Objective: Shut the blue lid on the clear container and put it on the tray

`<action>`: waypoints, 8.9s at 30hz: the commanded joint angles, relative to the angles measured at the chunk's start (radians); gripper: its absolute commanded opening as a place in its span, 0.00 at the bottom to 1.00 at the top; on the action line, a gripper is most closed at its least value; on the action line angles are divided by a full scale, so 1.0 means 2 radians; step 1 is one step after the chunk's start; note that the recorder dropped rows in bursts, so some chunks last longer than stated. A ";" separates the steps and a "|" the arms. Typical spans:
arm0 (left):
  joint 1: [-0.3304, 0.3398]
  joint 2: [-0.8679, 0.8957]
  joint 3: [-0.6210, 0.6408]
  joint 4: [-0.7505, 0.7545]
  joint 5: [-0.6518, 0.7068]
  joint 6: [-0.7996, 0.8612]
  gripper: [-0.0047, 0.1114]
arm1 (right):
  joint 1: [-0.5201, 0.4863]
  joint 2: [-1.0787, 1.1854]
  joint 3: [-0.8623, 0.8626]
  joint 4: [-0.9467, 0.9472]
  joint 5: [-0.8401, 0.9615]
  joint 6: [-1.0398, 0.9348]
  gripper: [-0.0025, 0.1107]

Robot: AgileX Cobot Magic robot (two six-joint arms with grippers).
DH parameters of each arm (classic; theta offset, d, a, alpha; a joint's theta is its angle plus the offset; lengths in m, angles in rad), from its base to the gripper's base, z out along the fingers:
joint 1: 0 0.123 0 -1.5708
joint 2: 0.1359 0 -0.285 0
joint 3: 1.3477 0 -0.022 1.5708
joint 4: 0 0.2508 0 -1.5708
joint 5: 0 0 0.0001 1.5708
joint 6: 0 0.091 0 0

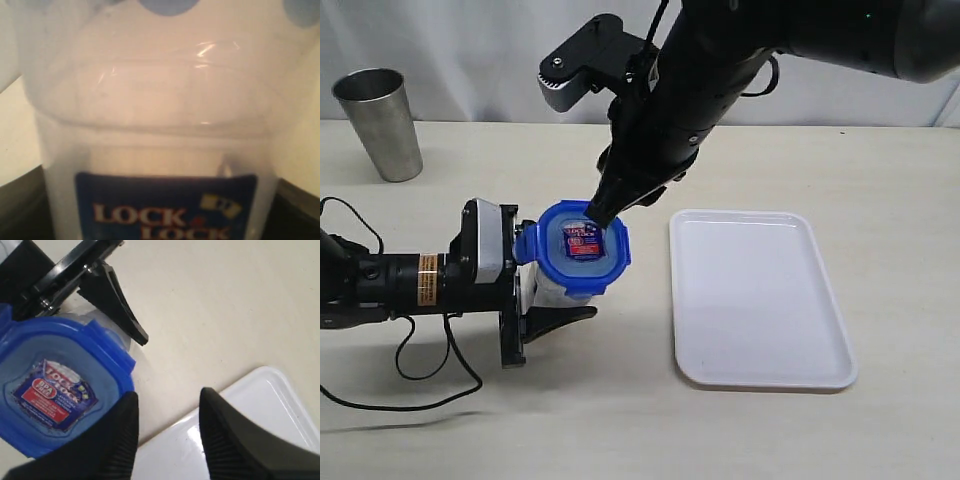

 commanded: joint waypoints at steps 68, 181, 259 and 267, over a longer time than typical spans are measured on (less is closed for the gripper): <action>-0.001 -0.003 0.003 -0.058 0.000 -0.088 0.04 | 0.064 0.082 -0.040 -0.075 0.031 0.238 0.35; -0.001 -0.049 0.003 -0.025 0.000 -0.088 0.04 | -0.083 -0.159 0.153 0.147 -0.185 0.052 0.06; -0.267 -0.049 -0.305 0.263 0.695 -0.022 0.04 | -0.070 -0.779 0.771 0.309 -0.617 -0.058 0.06; -0.299 -0.049 -0.307 0.263 0.736 0.078 0.04 | -0.070 -0.779 0.771 0.309 -0.616 -0.052 0.06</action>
